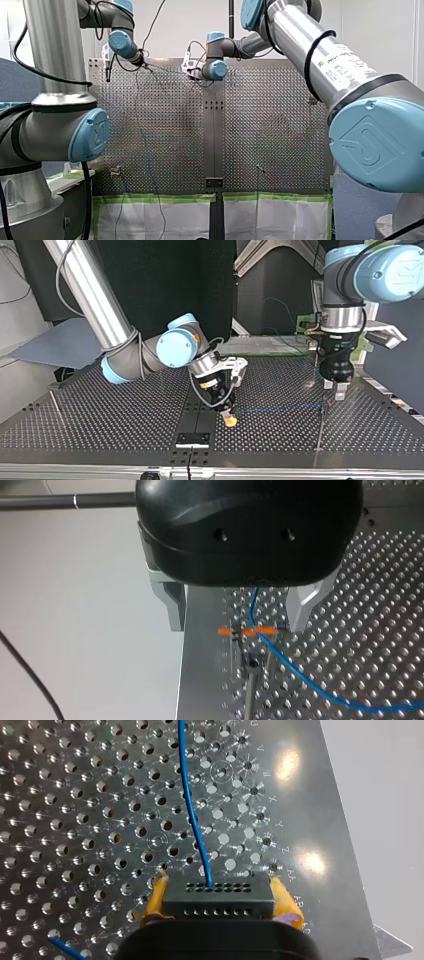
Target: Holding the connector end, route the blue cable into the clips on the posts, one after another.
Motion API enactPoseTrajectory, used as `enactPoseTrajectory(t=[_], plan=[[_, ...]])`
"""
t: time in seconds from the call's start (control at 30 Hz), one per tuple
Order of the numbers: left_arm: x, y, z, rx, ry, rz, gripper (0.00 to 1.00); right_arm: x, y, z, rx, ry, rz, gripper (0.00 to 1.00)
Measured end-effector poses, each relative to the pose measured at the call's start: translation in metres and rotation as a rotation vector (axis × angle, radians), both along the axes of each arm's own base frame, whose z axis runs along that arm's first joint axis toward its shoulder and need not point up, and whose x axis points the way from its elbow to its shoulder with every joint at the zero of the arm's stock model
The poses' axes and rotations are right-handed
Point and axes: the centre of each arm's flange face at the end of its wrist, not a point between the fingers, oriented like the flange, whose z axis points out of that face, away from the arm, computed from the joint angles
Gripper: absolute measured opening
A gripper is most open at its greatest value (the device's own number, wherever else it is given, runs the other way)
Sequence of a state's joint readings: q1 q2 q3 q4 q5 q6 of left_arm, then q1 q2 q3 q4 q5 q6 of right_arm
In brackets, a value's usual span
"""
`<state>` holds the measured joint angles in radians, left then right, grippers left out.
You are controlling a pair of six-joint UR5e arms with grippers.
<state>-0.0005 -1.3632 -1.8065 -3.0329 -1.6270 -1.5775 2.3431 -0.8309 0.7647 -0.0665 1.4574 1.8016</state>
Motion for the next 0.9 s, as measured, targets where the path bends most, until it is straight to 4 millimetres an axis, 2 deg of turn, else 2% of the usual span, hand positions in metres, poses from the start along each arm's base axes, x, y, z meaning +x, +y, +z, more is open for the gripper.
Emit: enactPoseTrajectory(t=[0.5, 0.8, 0.9], plan=[[-0.01, -0.032, 0.003, 0.009, -0.003, -0.131, 1.0, -0.001, -0.001, 0.002, 0.0, 0.003, -0.003, 0.0], [-0.005, -0.049, 0.026, 0.017, -0.023, -0.166, 1.0, 0.004, 0.006, 0.013, -0.014, -0.004, 0.008, 0.0], [0.0, -0.052, 0.026, 0.027, -0.002, -0.153, 1.0, 0.006, 0.009, 0.017, -0.018, -0.008, 0.012, 0.0]])
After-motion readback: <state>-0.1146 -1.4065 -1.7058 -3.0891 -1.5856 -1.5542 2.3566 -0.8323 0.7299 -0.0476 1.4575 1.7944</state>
